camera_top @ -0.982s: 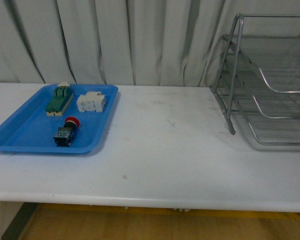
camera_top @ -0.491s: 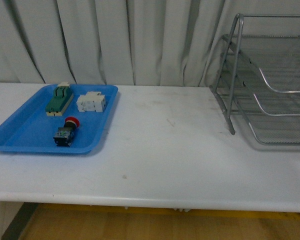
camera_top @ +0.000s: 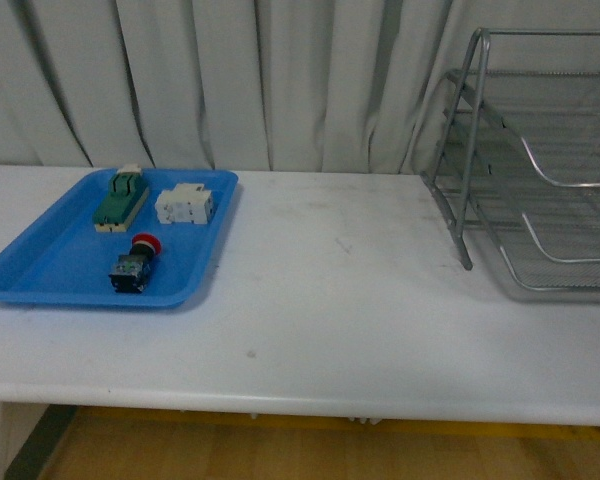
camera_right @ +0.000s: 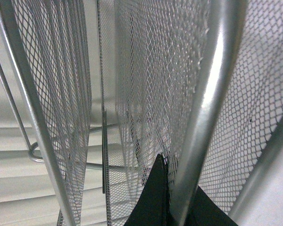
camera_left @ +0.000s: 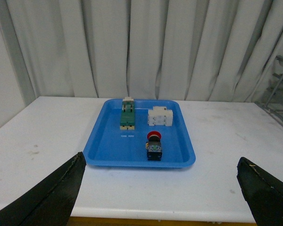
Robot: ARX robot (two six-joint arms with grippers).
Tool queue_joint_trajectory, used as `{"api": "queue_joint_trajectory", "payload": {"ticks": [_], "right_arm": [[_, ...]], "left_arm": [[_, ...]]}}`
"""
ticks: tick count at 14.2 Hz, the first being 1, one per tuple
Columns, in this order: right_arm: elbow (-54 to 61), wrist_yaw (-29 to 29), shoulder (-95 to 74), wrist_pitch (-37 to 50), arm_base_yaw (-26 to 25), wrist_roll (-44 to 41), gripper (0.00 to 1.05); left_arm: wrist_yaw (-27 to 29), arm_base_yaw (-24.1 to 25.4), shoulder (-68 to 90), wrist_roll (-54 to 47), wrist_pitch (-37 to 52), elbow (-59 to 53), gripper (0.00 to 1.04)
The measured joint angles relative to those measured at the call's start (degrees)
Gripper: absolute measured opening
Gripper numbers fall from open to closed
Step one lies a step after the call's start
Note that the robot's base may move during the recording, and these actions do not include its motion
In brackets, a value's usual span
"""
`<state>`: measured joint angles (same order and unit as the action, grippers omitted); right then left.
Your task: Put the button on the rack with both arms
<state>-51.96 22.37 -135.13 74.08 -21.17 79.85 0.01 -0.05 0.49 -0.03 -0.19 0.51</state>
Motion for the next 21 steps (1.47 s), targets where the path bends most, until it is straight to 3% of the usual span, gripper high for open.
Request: {"api": "queue_joint_trajectory", "payload": {"ticks": [13, 20, 21], "right_arm": [[21.35, 1.92, 8.11, 2.54, -5.55, -2.56, 0.03], [28.70, -0.87, 12.81, -0.35, -5.09, -4.76, 1.00], [31.98, -0.20, 15.52, -0.35, -3.67, -5.05, 0.97]], "left_arm": [[0.02, 0.00, 0.00, 0.00, 0.00, 0.00, 0.98], [0.00, 0.00, 0.00, 0.00, 0.02, 0.00, 0.98], [0.00, 0.00, 0.00, 0.00, 0.02, 0.00, 0.98]]}}
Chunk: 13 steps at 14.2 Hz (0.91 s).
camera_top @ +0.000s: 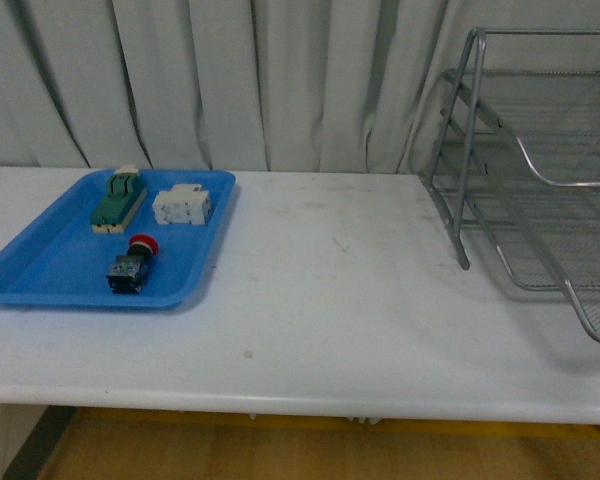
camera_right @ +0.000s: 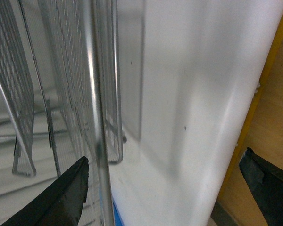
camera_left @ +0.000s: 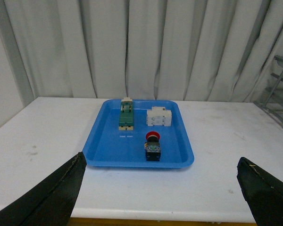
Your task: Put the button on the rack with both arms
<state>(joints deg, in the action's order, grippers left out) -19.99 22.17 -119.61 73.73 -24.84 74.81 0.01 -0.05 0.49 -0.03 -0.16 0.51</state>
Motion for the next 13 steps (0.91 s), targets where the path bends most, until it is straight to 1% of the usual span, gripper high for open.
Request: {"api": "queue_joint_trajectory", "payload": {"ticks": [2, 4, 5, 6, 7, 8, 9, 10, 11, 12, 13], "right_arm": [[5.22, 2.08, 5.27, -0.04, 1.66, -0.52, 0.98], [9.77, 4.15, 13.64, -0.09, 1.25, -1.36, 0.98], [11.43, 5.49, 19.30, -0.22, 0.09, -1.49, 0.98], [12.09, 1.95, 30.47, -9.11, 1.07, -11.54, 0.87], [14.01, -0.37, 47.04, -14.75, 3.30, -30.49, 0.73], [16.35, -2.49, 59.91, -21.64, 5.62, -46.73, 0.58], [19.02, -4.94, 69.72, -30.18, 7.89, -60.52, 0.43], [19.39, -6.64, 75.45, -35.89, 9.62, -65.37, 0.34], [19.39, -8.07, 80.54, -38.73, 10.88, -68.52, 0.27], [19.39, -9.86, 88.61, -43.65, 12.68, -71.21, 0.14], [19.39, -10.91, 92.04, -45.94, 13.84, -72.52, 0.05]], "left_arm": [[0.00, 0.00, 0.00, 0.00, 0.00, 0.00, 0.98], [0.00, 0.00, 0.00, 0.00, 0.00, 0.00, 0.98], [0.00, 0.00, 0.00, 0.00, 0.00, 0.00, 0.98], [0.02, 0.00, 0.00, 0.00, -0.02, 0.00, 0.98], [0.00, 0.00, 0.00, 0.00, 0.00, 0.00, 0.98], [0.02, 0.00, 0.00, 0.00, 0.00, 0.00, 0.98], [0.02, 0.00, 0.00, 0.00, -0.02, 0.00, 0.98], [0.02, 0.00, 0.00, 0.00, -0.02, 0.00, 0.98], [-0.02, 0.00, 0.00, 0.00, -0.02, 0.00, 0.98], [0.00, 0.00, 0.00, 0.00, 0.00, 0.00, 0.98], [0.00, 0.00, 0.00, 0.00, 0.00, 0.00, 0.98]]}}
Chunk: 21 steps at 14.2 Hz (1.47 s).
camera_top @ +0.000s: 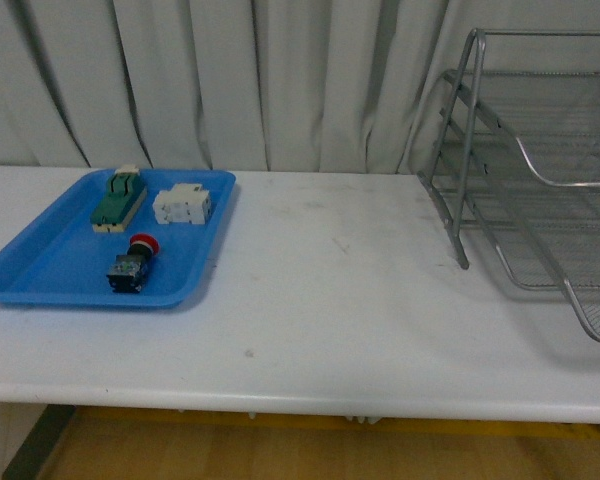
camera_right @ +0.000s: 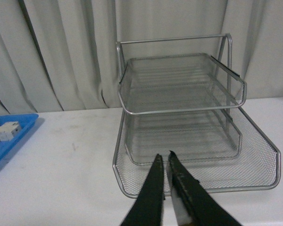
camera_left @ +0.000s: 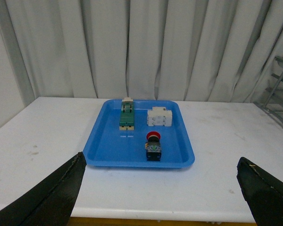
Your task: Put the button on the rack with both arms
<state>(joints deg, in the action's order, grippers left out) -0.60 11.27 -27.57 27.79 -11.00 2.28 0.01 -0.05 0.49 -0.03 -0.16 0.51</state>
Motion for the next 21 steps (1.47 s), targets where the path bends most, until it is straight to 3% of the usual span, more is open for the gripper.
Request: {"api": "queue_joint_trajectory", "payload": {"ticks": [3, 4, 6, 11, 13, 19, 21], "right_arm": [[0.00, -4.04, 7.13, -7.17, 3.96, -1.75, 0.02], [0.00, -8.13, 9.05, -9.18, 6.78, -1.86, 0.02], [0.00, -10.95, 12.13, -12.44, 11.30, -1.95, 0.02], [0.00, -11.28, 17.75, -17.86, 10.99, -1.97, 0.02], [-0.02, -11.28, 26.10, -28.30, 10.99, -1.97, 0.02], [-0.02, -11.28, 27.34, -28.00, 10.99, -1.97, 0.02], [-0.02, -11.28, 27.34, -28.00, 10.99, -2.05, 0.31]], "left_arm": [[0.00, 0.00, 0.00, 0.00, -0.02, 0.00, 0.98], [-0.02, 0.00, 0.00, 0.00, -0.02, 0.00, 0.98], [0.00, 0.00, 0.00, 0.00, 0.00, 0.00, 0.98], [0.00, 0.00, 0.00, 0.00, 0.00, 0.00, 0.98], [0.04, 0.00, 0.00, 0.00, 0.00, 0.00, 0.98], [0.00, 0.00, 0.00, 0.00, 0.00, 0.00, 0.98], [0.00, 0.00, 0.00, 0.00, -0.02, 0.00, 0.98]]}}
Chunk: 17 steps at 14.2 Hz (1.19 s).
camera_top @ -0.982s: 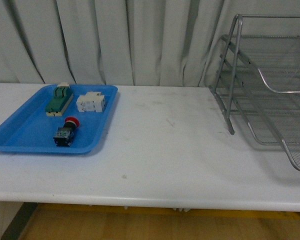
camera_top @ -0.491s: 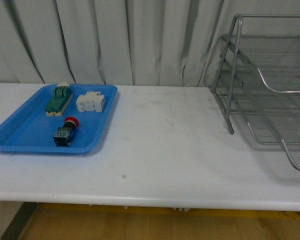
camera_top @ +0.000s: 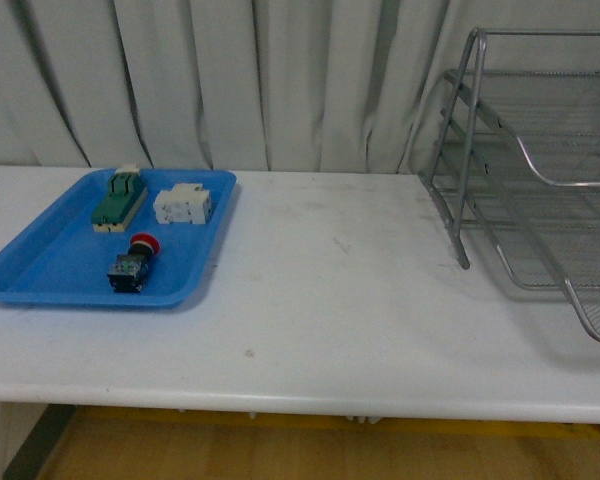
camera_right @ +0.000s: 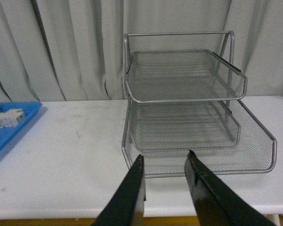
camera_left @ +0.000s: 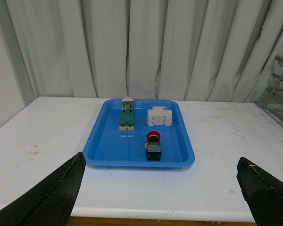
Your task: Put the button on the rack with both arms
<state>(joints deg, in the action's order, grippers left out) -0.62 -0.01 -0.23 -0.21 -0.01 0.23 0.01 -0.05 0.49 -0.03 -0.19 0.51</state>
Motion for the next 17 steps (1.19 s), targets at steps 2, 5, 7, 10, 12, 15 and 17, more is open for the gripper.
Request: {"api": "queue_joint_trajectory", "payload": {"ticks": [2, 5, 7, 10, 12, 15, 17], "right_arm": [[0.00, 0.00, 0.00, 0.00, 0.00, 0.00, 0.60], [0.00, 0.00, 0.00, 0.00, 0.00, 0.02, 1.00], [0.00, 0.00, 0.00, 0.02, 0.00, -0.04, 0.98], [0.00, -0.02, 0.00, -0.02, 0.00, -0.04, 0.98], [0.00, 0.00, 0.02, 0.00, 0.00, -0.07, 0.98], [0.00, 0.00, 0.00, 0.02, 0.00, -0.07, 0.98], [0.00, 0.00, 0.00, 0.02, 0.00, -0.07, 0.98]], "left_arm": [[0.00, 0.00, 0.00, 0.00, 0.02, 0.00, 0.98], [0.00, 0.00, 0.00, 0.00, 0.02, 0.00, 0.98], [0.00, 0.00, 0.00, 0.00, 0.02, 0.00, 0.98], [-2.38, 0.83, 2.69, 3.50, -10.56, 3.45, 0.98], [-3.85, 2.60, 18.56, 16.79, -26.95, 17.11, 0.98], [-5.42, 3.74, 35.34, 17.05, -12.37, 30.82, 0.98], [-4.42, 2.47, 54.95, 14.51, -4.42, 38.10, 0.98]]}}
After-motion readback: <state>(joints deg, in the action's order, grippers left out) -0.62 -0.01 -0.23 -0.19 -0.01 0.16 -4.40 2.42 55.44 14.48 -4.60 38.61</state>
